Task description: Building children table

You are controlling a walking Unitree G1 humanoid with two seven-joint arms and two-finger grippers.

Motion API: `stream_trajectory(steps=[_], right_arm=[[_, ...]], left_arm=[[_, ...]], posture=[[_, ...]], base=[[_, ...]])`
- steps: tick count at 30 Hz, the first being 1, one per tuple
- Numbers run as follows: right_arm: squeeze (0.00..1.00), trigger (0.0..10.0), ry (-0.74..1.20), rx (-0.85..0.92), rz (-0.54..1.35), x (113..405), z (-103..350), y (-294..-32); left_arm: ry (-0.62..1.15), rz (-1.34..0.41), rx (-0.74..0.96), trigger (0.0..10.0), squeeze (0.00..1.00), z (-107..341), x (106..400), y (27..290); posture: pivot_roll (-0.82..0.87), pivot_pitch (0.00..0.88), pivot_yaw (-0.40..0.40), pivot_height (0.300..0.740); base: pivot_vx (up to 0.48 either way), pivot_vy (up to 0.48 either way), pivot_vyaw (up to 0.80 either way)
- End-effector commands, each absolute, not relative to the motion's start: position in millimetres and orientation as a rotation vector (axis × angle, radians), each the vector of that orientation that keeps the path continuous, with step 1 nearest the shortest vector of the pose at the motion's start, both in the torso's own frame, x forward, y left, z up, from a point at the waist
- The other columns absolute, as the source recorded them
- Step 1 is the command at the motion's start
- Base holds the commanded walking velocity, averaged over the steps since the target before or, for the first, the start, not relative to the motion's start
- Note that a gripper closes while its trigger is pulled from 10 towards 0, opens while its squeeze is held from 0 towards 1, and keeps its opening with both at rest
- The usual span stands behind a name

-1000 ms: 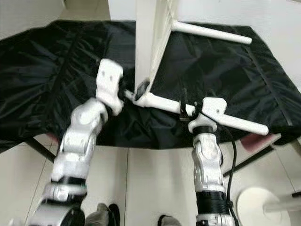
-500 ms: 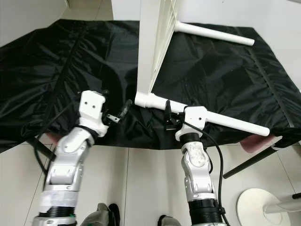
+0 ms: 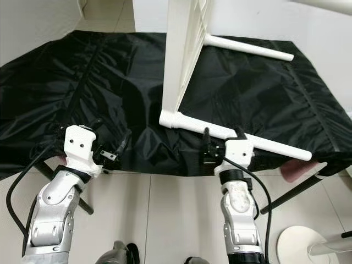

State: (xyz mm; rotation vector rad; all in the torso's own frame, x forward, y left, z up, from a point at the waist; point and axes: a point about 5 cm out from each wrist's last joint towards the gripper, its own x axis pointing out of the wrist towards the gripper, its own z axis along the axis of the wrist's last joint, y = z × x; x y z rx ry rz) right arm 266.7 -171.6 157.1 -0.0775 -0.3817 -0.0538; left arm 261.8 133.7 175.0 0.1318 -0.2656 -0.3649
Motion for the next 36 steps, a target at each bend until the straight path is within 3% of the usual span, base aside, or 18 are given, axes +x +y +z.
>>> stream_trajectory(steps=[1, 24, 36], right_arm=[[0.00, 10.0, -0.371, -0.085, -0.069, 264.0, 153.9, -172.8], [0.00, 10.0, -0.366, -0.094, -0.081, 262.8, 153.5, -166.9], [0.00, 10.0, -0.358, -0.102, -0.091, 258.8, 150.6, -169.2]], left_arm=[[-0.261, -0.316, 0.099, 10.0, 0.00, 173.1, 260.0, 132.1], [-0.249, -0.350, 0.085, 10.0, 0.00, 170.9, 257.2, 125.2], [-0.246, -0.354, 0.073, 10.0, 0.00, 169.9, 255.3, 126.5]], posture=[[-0.06, 0.068, 0.018, 0.740], [-0.06, 0.073, 0.023, 0.740], [-0.07, 0.078, 0.022, 0.740]], base=[[0.000, 0.000, 0.00], [0.000, 0.000, 0.00], [0.328, 0.000, 0.00]])
